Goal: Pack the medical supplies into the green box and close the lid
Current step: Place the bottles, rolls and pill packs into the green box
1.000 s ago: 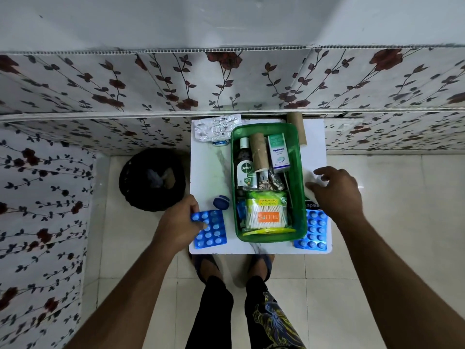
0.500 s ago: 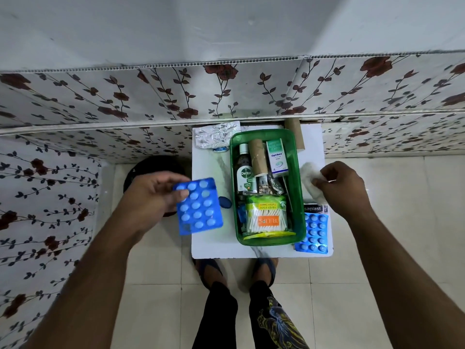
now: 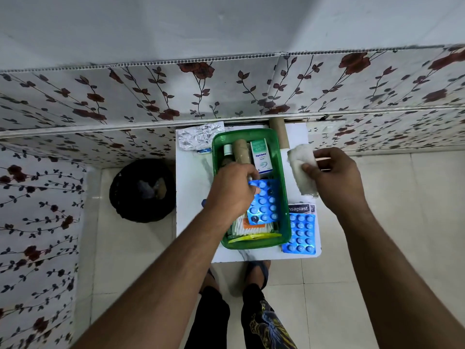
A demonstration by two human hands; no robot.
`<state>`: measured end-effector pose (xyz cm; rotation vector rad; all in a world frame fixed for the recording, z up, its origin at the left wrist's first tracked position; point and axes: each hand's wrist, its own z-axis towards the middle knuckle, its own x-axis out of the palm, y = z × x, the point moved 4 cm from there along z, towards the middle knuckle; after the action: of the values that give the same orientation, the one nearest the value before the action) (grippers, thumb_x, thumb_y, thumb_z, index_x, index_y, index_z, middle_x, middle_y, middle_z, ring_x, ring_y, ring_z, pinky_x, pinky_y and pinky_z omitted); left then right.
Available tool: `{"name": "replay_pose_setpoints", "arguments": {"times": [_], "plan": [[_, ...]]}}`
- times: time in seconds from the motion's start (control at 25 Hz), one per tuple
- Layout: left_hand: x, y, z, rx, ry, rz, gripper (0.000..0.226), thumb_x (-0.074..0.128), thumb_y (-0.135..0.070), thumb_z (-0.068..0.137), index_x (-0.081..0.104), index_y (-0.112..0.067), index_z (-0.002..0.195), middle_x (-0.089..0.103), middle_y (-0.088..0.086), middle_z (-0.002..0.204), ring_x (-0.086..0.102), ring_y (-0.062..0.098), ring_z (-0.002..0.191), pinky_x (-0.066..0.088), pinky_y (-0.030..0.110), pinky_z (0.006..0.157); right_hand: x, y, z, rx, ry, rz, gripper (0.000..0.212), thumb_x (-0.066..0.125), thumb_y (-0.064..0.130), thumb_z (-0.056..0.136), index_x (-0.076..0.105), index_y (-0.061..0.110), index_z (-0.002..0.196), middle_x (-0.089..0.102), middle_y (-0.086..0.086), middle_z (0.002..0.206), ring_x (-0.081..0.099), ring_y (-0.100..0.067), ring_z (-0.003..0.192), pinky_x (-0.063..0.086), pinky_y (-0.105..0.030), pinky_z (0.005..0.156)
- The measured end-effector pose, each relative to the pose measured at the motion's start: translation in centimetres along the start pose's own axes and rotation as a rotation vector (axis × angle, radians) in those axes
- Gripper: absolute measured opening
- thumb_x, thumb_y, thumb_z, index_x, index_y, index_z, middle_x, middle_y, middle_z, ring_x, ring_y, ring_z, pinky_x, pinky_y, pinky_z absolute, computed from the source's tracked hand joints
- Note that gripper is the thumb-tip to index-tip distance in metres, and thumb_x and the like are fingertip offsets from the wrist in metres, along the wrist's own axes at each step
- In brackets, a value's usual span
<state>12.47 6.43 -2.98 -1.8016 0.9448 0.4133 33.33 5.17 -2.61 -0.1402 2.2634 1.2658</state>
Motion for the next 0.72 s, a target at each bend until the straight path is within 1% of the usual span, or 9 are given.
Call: {"name": "replay_pose_setpoints", "arguments": {"times": [0.16,0.24,0.28,0.36,0.44,0.52,0.6,0.64,0.72], "plan": [[0.6,-0.4,-0.9,0.075,-0.057,0.14,0.024,0.068,-0.014,0.083,0.067,-0.018,0.107,0.065,0.007,0.104,0.065,0.024,0.089,0.051,0.033,0.074,0.5,1.0,-0.9,0.001,0.031,0.019,0.02,0.072,0.016,0.085,0.063,0.023,0.101,0.071,-0.002,0.09,0.068,-0.02,0.079,0.059,-0.043,0.075],[-1.3,-0.7,-1.5,0.129,-0.165,0.129,0.019,0.062,-0.014,0.088,0.068,-0.018,0.106,0.07,0.005,0.102,0.066,0.022,0.084,0.052,0.031,0.073,0.9,1.8,-1.7,0.002,0.048,0.035,0.02,0.072,0.014,0.085,0.064,0.021,0.103,0.071,0.0,0.09,0.069,-0.019,0.081,0.06,-0.042,0.075],[-2.9,-0.3,-1.8,0.114,-0.255,0.074,0.017,0.059,-0.013,0.09,0.07,-0.018,0.103,0.071,0.002,0.098,0.066,0.019,0.081,0.05,0.028,0.073,1.3,2.2,-2.3,-0.001,0.064,0.049,0.022,0.072,0.013,0.085,0.064,0.021,0.104,0.071,0.001,0.09,0.07,-0.018,0.081,0.06,-0.041,0.074],[-6.0,2.1,-2.3,-0.006,-0.429,-0.109,0.017,0.058,-0.011,0.09,0.071,-0.02,0.096,0.072,-0.004,0.09,0.065,0.011,0.079,0.049,0.024,0.075,3.0,3.2,-3.4,-0.022,0.106,0.053,0.024,0.071,0.014,0.085,0.065,0.022,0.106,0.071,0.005,0.088,0.07,-0.014,0.079,0.06,-0.037,0.071],[-7.7,5.4,-2.7,-0.16,-0.51,-0.249,0.018,0.057,-0.009,0.089,0.069,-0.022,0.092,0.07,-0.006,0.086,0.065,0.01,0.08,0.051,0.023,0.075,5.6,4.6,-4.0,-0.06,0.141,-0.014,0.025,0.07,0.016,0.086,0.064,0.023,0.109,0.069,0.01,0.085,0.069,-0.012,0.077,0.058,-0.032,0.07],[-7.9,8.3,-2.9,-0.247,-0.497,-0.279,0.019,0.057,-0.008,0.089,0.068,-0.023,0.09,0.068,-0.007,0.084,0.066,0.011,0.081,0.05,0.02,0.072,8.7,5.7,-3.6,-0.115,0.15,-0.105,0.028,0.068,0.018,0.086,0.064,0.021,0.114,0.068,0.008,0.09,0.068,-0.016,0.083,0.055,-0.03,0.075],[-7.3,10.0,-2.9,-0.264,-0.453,-0.278,0.02,0.058,-0.006,0.088,0.068,-0.024,0.088,0.068,-0.009,0.083,0.066,0.009,0.082,0.048,0.014,0.069,11.4,6.5,-2.7,-0.188,0.156,-0.258,0.032,0.067,0.021,0.086,0.064,0.018,0.117,0.069,-0.002,0.103,0.067,-0.024,0.093,0.051,-0.03,0.079],[-7.0,10.6,-3.1,-0.264,-0.436,-0.285,0.021,0.058,-0.006,0.088,0.068,-0.024,0.088,0.068,-0.01,0.083,0.065,0.008,0.081,0.048,0.013,0.067,12.5,6.6,-2.3,-0.236,0.157,-0.364,0.031,0.067,0.023,0.085,0.063,0.016,0.115,0.068,-0.008,0.106,0.066,-0.028,0.096,0.049,-0.029,0.076],[-6.4,11.5,-3.3,-0.257,-0.419,-0.297,0.021,0.058,-0.005,0.088,0.069,-0.023,0.088,0.069,-0.007,0.084,0.066,0.01,0.081,0.049,0.018,0.066,13.5,6.6,-2.2,-0.313,0.148,-0.551,0.03,0.067,0.022,0.086,0.06,0.012,0.114,0.068,-0.012,0.106,0.065,-0.032,0.097,0.04,-0.028,0.068]]}}
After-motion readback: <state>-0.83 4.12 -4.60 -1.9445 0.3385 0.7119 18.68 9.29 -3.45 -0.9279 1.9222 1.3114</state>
